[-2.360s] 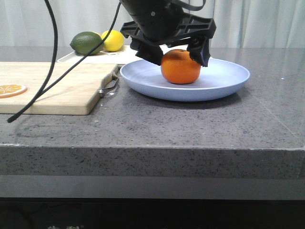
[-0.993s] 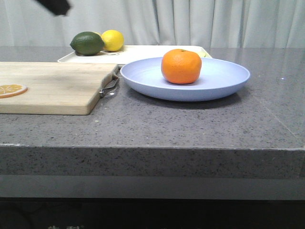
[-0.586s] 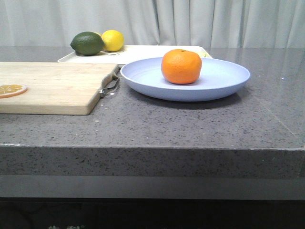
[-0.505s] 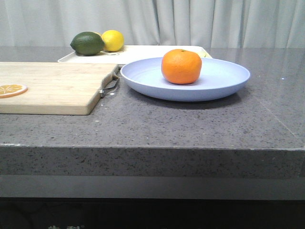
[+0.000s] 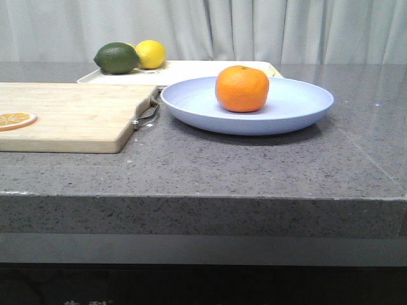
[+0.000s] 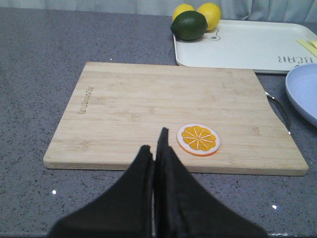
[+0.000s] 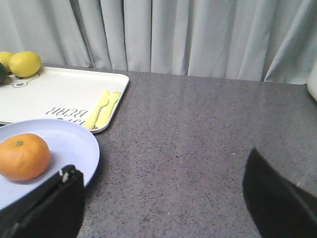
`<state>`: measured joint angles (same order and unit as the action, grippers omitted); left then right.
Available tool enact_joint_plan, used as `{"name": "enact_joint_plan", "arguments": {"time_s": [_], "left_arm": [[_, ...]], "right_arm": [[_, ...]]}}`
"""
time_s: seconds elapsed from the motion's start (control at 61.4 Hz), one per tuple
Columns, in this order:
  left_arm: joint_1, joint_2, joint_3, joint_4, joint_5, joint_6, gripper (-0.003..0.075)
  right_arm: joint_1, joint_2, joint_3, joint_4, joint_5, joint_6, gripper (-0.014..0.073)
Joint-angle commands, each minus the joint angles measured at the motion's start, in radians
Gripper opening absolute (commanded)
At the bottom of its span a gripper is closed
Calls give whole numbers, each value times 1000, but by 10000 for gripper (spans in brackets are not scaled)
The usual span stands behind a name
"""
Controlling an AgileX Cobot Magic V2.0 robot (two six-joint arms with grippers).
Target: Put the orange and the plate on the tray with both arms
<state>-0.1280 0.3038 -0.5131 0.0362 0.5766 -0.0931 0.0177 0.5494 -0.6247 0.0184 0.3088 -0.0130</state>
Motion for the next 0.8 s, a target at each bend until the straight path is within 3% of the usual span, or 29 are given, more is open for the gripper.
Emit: {"name": "enact_joint_plan", "arguments": {"time_s": [0.0, 0.374, 0.781], "left_arm": [[3, -64, 7, 0, -119, -10, -18], [3, -135, 45, 0, -189, -10, -18], [3, -135, 45, 0, -189, -10, -18]], "right_arm": [[-4, 7, -39, 2, -88, -6, 651], [-4, 70, -51, 4, -148, -6, 651], [-4, 568, -313, 197, 52, -6, 651]]}}
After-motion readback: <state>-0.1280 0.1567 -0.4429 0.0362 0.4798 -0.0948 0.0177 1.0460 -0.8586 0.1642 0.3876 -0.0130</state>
